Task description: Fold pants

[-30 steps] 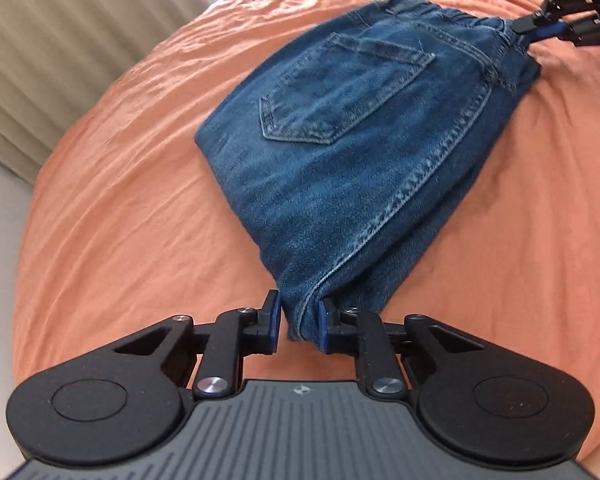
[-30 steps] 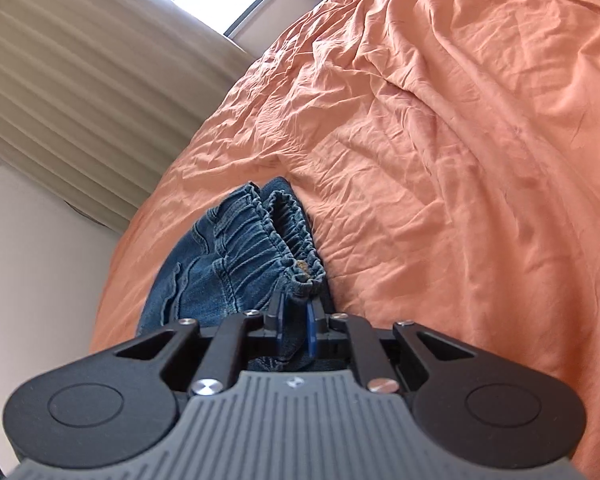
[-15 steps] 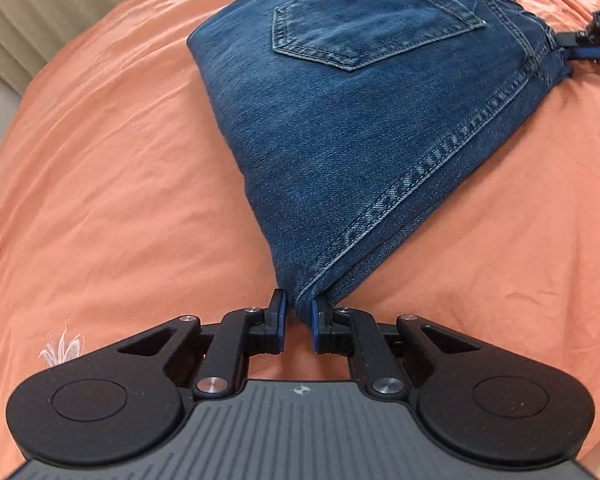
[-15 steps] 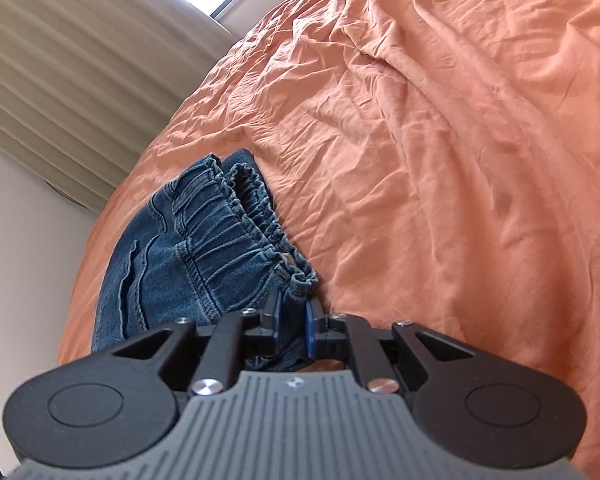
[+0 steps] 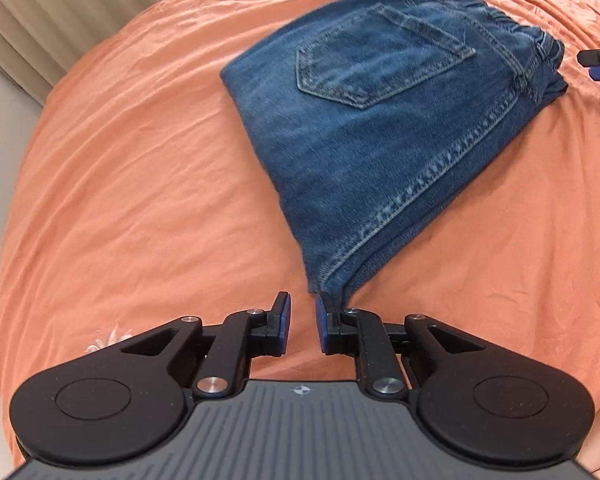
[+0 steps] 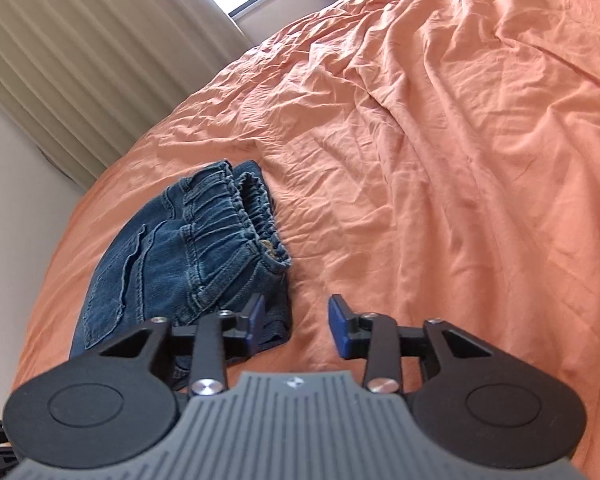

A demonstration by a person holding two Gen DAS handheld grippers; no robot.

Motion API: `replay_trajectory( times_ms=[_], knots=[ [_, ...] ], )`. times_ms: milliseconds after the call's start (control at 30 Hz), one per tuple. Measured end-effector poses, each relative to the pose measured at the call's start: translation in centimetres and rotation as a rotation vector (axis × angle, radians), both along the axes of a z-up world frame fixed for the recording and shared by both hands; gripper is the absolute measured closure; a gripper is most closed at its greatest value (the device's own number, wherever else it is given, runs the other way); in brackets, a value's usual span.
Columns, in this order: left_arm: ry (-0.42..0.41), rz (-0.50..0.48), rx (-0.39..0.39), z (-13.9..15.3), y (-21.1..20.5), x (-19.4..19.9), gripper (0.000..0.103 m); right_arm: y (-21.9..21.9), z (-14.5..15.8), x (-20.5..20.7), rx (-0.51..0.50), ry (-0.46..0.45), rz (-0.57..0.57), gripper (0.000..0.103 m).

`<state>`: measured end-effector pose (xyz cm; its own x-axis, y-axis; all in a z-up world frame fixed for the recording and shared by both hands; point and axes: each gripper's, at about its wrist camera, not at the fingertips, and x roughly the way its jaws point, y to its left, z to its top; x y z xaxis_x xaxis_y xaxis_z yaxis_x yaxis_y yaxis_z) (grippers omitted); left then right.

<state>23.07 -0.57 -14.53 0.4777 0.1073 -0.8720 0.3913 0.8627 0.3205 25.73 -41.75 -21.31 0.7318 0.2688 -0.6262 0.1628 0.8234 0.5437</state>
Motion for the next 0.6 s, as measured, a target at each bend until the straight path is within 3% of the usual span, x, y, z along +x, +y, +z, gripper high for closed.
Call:
replay_trajectory(
  times_ms=[67,167,233,300,400,600],
  knots=[
    [-0.009,-0.001,-0.012,0.9,0.3,0.1,0.081,-0.2,0.5,0.0,0.03,0.007,0.03,0.06],
    [-0.027,0.002,-0.053,2.2,1.1,0.5,0.067,-0.4,1.5,0.4,0.04,0.008,0.067,0.047],
    [-0.042,0.01,-0.105,3.1,1.8,1.1,0.059,-0.4,2.3,1.1,0.025,0.011,0.09,0.035],
    [-0.06,0.026,-0.181,3.8,2.8,2.3,0.047,-0.5,3.3,2.0,0.011,0.01,0.111,0.03],
    [-0.108,0.098,-0.308,4.5,4.7,4.4,0.04,-0.7,4.6,3.7,-0.003,0.01,0.124,0.03],
    [-0.103,0.284,-0.577,3.6,8.6,9.8,0.039,-0.4,5.7,8.6,0.014,0.008,0.161,0.031]
  ],
)
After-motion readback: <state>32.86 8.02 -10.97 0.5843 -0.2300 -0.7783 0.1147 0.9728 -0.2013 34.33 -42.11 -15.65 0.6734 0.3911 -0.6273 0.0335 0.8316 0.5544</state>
